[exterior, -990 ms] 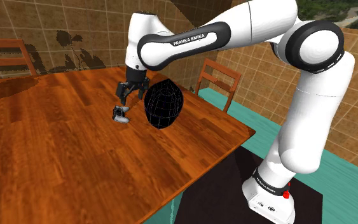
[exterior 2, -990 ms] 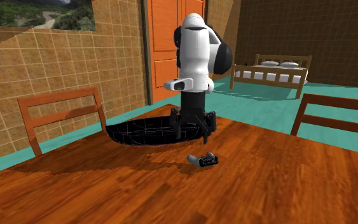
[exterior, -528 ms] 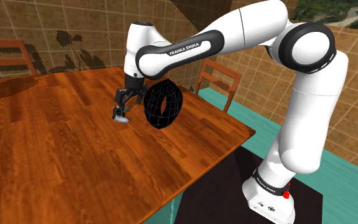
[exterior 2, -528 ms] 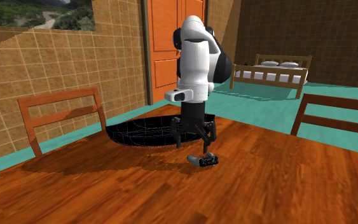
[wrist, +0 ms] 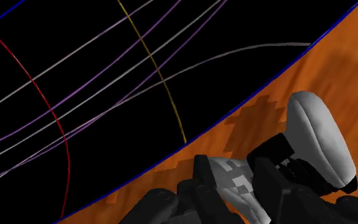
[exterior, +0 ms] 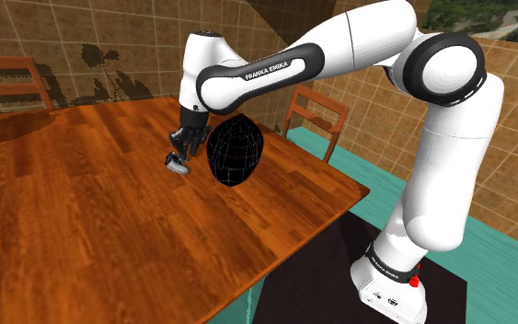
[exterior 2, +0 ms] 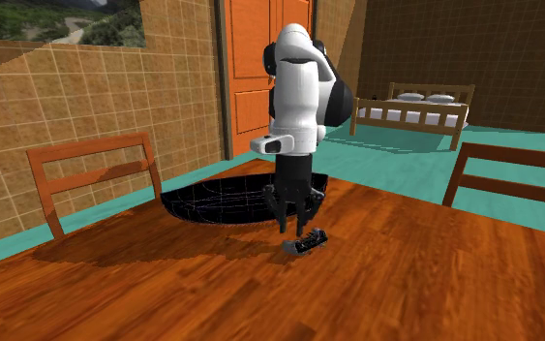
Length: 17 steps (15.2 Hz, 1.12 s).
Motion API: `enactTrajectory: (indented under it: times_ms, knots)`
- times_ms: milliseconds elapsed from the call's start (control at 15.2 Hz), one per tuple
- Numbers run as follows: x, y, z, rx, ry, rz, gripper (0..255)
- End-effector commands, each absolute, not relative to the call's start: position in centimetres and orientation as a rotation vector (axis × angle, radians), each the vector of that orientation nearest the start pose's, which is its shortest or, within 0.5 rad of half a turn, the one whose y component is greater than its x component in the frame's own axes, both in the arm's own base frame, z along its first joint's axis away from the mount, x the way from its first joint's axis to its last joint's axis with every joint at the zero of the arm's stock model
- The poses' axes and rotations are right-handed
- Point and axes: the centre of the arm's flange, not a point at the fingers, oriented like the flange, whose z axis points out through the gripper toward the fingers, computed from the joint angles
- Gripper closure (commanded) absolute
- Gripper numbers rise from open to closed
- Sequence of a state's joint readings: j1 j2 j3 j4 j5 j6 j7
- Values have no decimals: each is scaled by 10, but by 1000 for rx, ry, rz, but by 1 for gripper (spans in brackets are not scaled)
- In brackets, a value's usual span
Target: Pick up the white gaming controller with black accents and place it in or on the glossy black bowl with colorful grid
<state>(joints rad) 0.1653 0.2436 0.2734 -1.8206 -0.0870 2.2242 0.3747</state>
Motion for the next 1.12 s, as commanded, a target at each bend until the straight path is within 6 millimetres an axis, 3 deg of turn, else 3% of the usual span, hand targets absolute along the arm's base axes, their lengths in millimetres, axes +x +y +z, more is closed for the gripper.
enactTrajectory:
  times_ms: [0,462,528,858,1056]
  knots:
    - [582,258,420,-3073,-150,-234,255]
    - [582,257,420,-3073,-150,-234,255]
    - [582,257,420,-3073,-150,-234,0]
    - [567,328,445,-3096,442,-221,0]
    - [568,333,436,-3093,484,-219,0]
